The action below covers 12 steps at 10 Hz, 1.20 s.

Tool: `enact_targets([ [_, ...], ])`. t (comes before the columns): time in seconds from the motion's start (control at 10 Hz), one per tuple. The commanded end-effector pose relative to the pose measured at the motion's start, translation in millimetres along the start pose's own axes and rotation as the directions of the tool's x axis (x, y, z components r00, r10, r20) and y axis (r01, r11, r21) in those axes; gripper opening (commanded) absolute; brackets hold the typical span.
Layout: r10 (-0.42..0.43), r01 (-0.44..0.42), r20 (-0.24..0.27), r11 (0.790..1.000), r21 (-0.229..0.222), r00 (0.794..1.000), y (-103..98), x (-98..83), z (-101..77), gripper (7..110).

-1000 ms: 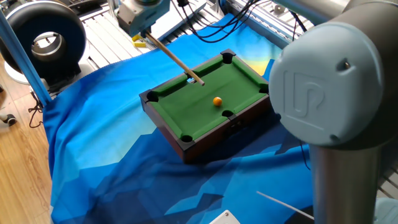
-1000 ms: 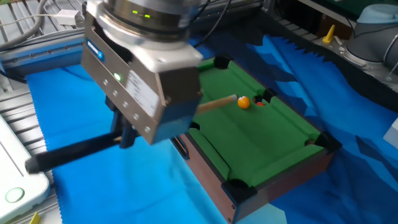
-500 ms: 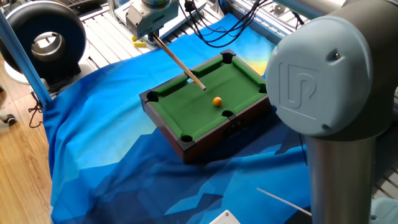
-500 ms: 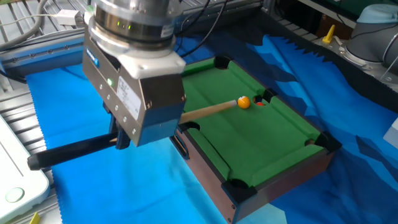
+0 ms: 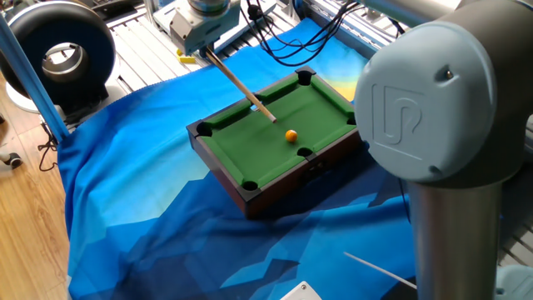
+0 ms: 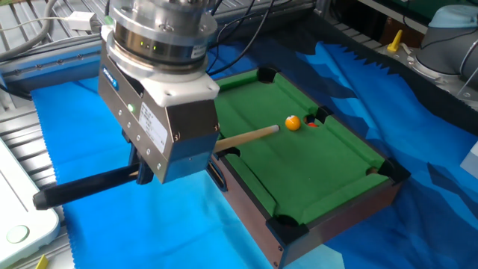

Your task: Hit the pool ball

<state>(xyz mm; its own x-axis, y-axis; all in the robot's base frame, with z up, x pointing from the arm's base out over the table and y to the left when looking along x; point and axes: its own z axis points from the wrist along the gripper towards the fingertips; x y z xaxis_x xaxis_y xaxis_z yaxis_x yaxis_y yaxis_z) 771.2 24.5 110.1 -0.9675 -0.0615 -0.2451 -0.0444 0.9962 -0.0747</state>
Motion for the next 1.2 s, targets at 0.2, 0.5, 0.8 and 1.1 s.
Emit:
enact_targets([
  [0.2,0.014,-0.014,-0.009,0.999,-0.032,1.0,-2.9,2.0,2.3,7],
  [0.5,0.017,-0.017,-0.009,0.999,-0.036,1.0,-9.6,4.5,5.9,7],
  [0.8,0.02,-0.021,-0.009,0.999,-0.039,1.0,-17.4,9.1,9.3,7],
  [1.1,0.026,-0.026,-0.009,0.999,-0.038,1.0,-17.6,9.3,8.9,7],
])
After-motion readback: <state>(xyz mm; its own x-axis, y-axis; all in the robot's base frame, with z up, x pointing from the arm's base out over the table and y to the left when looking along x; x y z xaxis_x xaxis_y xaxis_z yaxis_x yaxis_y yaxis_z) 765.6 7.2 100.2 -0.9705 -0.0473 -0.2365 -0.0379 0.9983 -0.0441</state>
